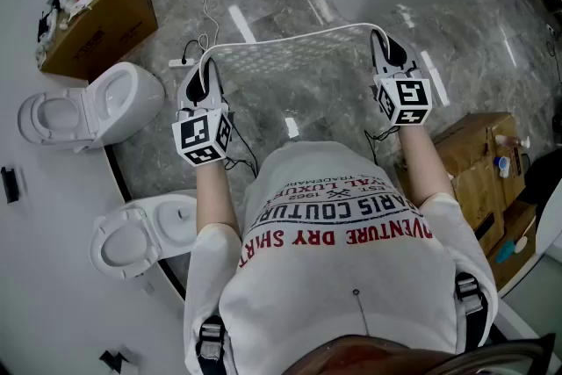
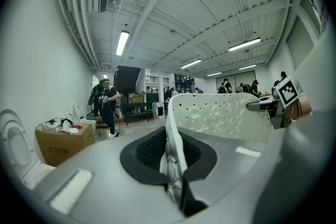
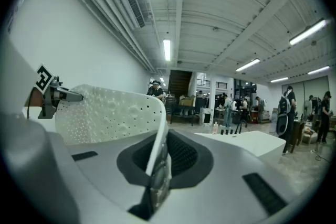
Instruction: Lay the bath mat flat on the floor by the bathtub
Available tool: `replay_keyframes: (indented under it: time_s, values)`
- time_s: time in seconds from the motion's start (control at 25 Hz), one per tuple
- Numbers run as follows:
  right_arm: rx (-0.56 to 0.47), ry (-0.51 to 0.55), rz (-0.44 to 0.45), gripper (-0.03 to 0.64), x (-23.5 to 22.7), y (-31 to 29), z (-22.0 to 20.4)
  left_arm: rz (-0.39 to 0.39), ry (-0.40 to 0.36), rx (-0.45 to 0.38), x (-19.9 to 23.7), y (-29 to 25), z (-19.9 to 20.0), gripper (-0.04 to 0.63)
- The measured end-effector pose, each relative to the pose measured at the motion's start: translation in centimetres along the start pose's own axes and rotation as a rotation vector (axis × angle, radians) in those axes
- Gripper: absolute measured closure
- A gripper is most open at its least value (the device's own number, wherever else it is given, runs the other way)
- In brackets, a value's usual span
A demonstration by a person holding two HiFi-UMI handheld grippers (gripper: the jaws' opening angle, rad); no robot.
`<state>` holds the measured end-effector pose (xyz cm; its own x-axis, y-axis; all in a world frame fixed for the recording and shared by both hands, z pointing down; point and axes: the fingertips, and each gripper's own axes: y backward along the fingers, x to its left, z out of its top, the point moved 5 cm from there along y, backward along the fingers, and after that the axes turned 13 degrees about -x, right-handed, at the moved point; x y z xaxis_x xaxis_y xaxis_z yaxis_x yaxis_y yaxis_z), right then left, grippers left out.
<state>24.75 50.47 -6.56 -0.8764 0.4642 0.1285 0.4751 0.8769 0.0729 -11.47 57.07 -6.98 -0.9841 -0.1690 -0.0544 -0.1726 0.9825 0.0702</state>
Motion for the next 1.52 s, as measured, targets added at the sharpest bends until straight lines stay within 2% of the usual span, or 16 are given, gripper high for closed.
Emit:
replay_keyframes:
  time_s: [0.52,0.84,1.04,1.36,1.52]
  values:
    - [0.038,-0.013,-0.02,0.603,0.7,-2.5,-1.1,-0.027,-0.014,0.016,2.0,-1.5,-1.3,0.578]
    - [0.089,-0.009,-0.042,0.603,4.2,-5.1,-2.3,-0.05,0.04,0.028,6.4,-1.7,-3.4,0.578]
    - [0.135,-0.033,-0.022,0.603,5.8,-6.9,-3.6,-0.039,0.063,0.064,8.7,-2.0,-4.9,0.578]
    - [0.159,-0.077,0.029,0.603,3.1,-13.5,-7.4,0.007,0.058,0.124,9.6,-7.1,-8.0,0.578]
    - [0.15,-0.093,0.095,0.603,0.0,-19.2,-9.3,0.058,0.007,0.144,9.5,-11.5,-8.6,0.578]
